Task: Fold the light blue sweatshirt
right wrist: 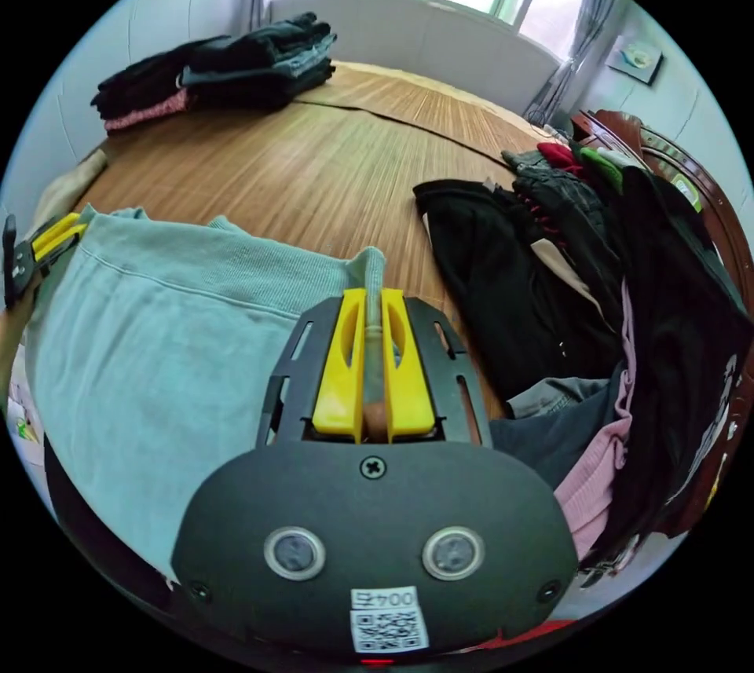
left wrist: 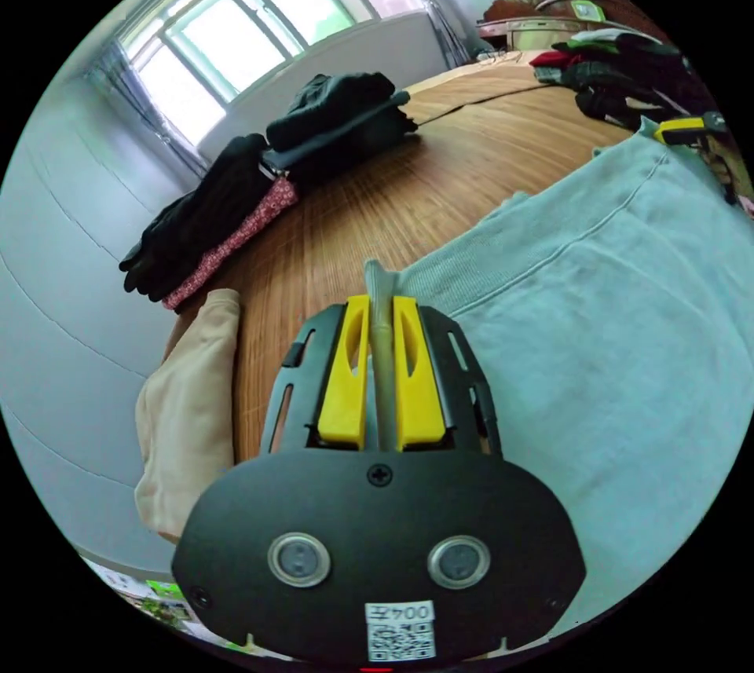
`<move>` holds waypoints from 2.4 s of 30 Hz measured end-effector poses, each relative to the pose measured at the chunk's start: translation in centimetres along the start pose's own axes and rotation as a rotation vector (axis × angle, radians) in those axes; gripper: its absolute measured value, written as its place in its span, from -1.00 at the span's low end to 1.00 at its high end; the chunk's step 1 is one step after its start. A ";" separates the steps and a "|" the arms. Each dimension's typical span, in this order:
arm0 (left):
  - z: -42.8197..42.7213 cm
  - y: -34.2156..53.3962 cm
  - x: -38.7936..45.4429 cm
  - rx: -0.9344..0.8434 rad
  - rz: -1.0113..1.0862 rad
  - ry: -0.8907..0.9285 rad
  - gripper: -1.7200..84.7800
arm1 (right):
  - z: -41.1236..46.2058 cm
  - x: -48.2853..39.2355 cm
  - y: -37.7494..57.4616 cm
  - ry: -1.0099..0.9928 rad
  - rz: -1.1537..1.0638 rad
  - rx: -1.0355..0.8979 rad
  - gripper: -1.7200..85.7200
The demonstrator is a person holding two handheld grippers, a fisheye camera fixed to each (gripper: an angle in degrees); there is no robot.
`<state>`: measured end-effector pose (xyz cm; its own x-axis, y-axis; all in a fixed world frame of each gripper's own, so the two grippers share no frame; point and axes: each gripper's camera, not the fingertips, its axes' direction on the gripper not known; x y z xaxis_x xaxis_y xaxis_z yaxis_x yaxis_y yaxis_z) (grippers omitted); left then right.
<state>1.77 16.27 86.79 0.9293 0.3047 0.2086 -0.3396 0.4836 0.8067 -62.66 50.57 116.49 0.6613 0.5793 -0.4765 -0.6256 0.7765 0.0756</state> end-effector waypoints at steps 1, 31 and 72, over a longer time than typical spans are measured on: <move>1.1 0.0 0.7 -0.041 0.022 -0.023 -0.81 | 0.5 -0.1 -0.1 0.009 -0.004 -0.024 -0.86; 12.5 6.5 -9.0 -0.062 -0.740 0.851 -0.96 | 3.1 9.7 3.1 -1.055 0.383 -0.145 -0.81; 11.7 14.9 -13.0 0.078 -0.733 0.597 -0.96 | -0.1 9.8 0.0 -0.320 0.257 -0.107 -0.82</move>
<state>-13.71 9.87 102.59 0.6722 0.3264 -0.6646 0.3302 0.6712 0.6637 -56.22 56.28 111.73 0.5631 0.8115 -0.1562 -0.8150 0.5766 0.0574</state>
